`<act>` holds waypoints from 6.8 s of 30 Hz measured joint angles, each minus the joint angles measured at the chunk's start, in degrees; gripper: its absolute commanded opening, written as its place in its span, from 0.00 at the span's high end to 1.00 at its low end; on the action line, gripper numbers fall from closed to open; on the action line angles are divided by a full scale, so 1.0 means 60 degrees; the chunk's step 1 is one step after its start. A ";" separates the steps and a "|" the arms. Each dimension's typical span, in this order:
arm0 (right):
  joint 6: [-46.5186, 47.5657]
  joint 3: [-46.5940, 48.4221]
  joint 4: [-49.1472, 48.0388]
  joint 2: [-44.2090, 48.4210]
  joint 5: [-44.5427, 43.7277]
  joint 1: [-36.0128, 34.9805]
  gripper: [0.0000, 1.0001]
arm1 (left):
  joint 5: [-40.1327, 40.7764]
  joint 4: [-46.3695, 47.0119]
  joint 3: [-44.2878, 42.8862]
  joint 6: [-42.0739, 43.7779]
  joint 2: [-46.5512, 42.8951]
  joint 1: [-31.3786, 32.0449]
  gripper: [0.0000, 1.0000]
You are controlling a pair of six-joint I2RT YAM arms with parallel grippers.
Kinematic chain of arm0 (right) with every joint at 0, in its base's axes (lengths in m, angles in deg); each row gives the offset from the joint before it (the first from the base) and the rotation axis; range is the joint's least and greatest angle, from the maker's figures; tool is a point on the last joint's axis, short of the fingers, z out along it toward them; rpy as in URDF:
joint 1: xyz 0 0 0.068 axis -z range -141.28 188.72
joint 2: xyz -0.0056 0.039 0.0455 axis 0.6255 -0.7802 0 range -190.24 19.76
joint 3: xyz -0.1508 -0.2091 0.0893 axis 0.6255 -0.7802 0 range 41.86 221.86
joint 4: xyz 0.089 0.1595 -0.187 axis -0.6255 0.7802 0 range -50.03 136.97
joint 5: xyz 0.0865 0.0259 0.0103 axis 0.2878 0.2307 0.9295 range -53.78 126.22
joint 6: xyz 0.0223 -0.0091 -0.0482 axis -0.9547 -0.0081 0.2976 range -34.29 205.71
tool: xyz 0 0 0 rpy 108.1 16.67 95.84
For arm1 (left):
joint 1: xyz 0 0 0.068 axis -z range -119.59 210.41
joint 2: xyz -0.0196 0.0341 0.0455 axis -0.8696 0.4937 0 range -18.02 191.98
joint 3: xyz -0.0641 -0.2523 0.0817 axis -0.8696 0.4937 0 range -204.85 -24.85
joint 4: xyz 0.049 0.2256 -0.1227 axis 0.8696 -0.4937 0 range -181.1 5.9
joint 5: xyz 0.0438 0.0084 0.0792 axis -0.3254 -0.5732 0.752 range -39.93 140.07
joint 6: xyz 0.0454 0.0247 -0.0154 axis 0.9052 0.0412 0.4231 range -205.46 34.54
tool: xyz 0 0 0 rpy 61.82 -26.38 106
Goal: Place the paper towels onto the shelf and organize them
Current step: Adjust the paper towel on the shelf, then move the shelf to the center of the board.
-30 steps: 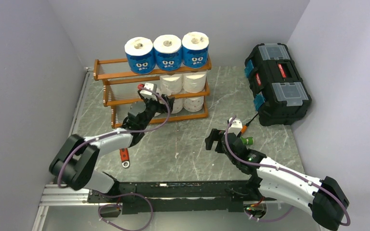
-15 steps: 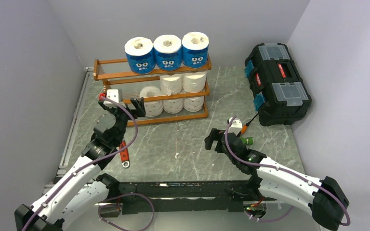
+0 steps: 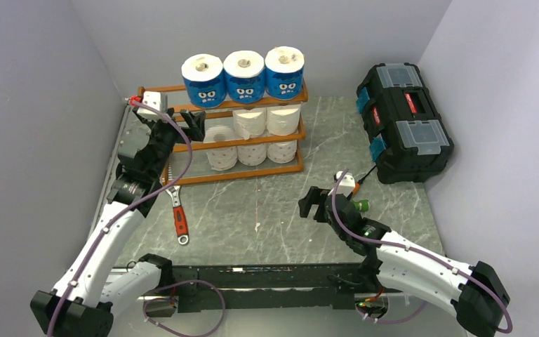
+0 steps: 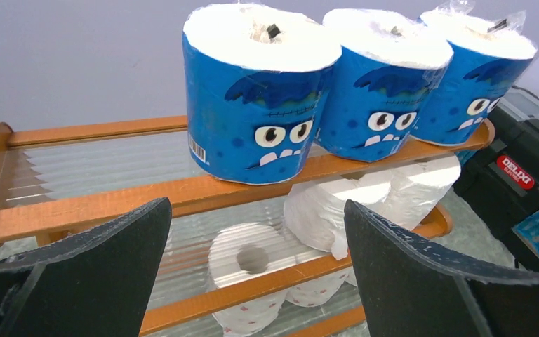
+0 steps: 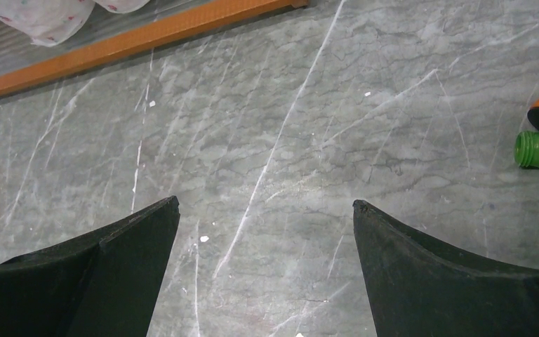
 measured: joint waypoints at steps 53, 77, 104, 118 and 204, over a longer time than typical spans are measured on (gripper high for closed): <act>-0.0036 -0.0018 0.0219 -0.0178 -0.0018 0.0000 0.04 | -0.3643 0.1647 -0.0215 -0.0714 0.2517 -0.0729 0.02; -0.0033 -0.0015 0.0226 -0.0273 -0.0157 0.0000 0.04 | -0.2065 0.0663 -0.0040 -0.0546 0.0852 -0.0780 0.01; 0.0368 0.1694 0.0750 -0.0127 -0.0193 0.0000 0.00 | 0.4615 -0.7027 -0.0965 -0.2339 -0.0317 -0.0841 0.01; -0.0714 0.1763 0.0994 0.0772 -0.0550 0.0000 0.00 | 0.5748 -0.5898 0.0630 -0.2044 -0.0710 -0.0852 0.01; -0.1213 0.1435 0.1424 0.1515 -0.1220 0.0025 0.00 | 0.1861 -0.0907 0.2328 -0.0790 -0.0484 -0.3803 0.01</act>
